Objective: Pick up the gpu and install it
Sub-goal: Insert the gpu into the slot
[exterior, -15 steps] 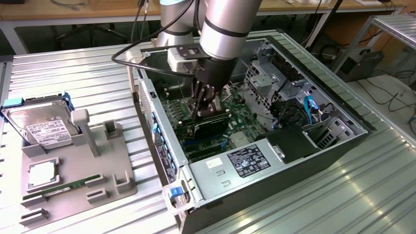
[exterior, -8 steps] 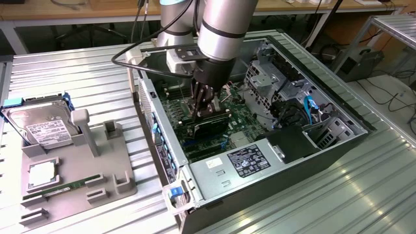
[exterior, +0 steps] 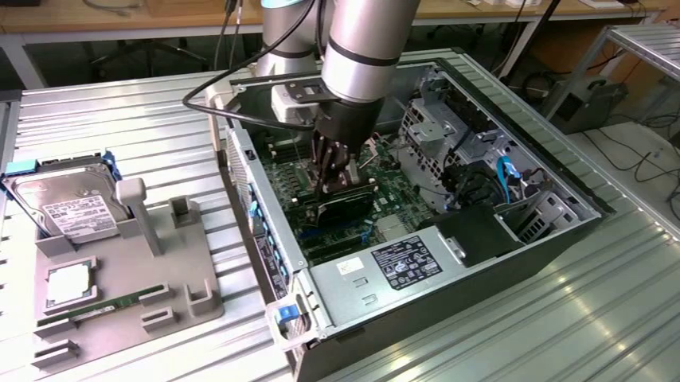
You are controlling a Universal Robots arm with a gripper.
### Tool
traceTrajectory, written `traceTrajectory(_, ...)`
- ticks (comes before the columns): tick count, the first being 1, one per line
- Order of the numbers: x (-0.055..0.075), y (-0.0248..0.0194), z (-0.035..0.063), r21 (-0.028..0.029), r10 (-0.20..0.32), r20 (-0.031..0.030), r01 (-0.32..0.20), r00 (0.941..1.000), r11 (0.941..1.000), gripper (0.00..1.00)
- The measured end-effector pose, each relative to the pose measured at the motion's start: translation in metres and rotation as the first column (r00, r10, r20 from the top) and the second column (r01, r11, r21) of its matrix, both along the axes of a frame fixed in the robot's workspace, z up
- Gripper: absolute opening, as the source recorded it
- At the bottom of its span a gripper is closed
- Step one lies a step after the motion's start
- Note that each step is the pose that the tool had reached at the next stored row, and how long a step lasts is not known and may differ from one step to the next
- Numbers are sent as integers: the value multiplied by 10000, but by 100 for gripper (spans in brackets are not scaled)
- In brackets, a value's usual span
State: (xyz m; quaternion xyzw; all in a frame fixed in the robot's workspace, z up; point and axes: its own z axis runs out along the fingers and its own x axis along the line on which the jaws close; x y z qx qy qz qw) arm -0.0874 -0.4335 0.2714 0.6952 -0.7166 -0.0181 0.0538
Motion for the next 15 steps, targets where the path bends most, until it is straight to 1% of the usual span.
traceTrajectory(2, 1, 2, -20, -1, 0, 10, 0, 10000, 10000, 11)
traceTrajectory(3, 0, 1, -21, -22, 1, 5, -1, 10000, 10000, 11)
traceTrajectory(6, 0, 0, -35, -60, 1, 1, -1, 10000, 10000, 11)
traceTrajectory(7, 0, 0, -42, -64, 0, 2, 0, 10000, 10000, 11)
traceTrajectory(9, 0, 0, -48, -66, 0, 4, 0, 10000, 10000, 11)
traceTrajectory(10, 1, 3, -60, -37, 0, 21, 0, 10000, 10000, 11)
traceTrajectory(11, 0, 1, -37, -56, -1, 11, 1, 10000, 10000, 11)
traceTrajectory(12, 1, 1, 24, -66, 0, 6, 0, 10000, 10000, 11)
traceTrajectory(15, 2, 1, 172, -66, 0, 5, 0, 10000, 10000, 11)
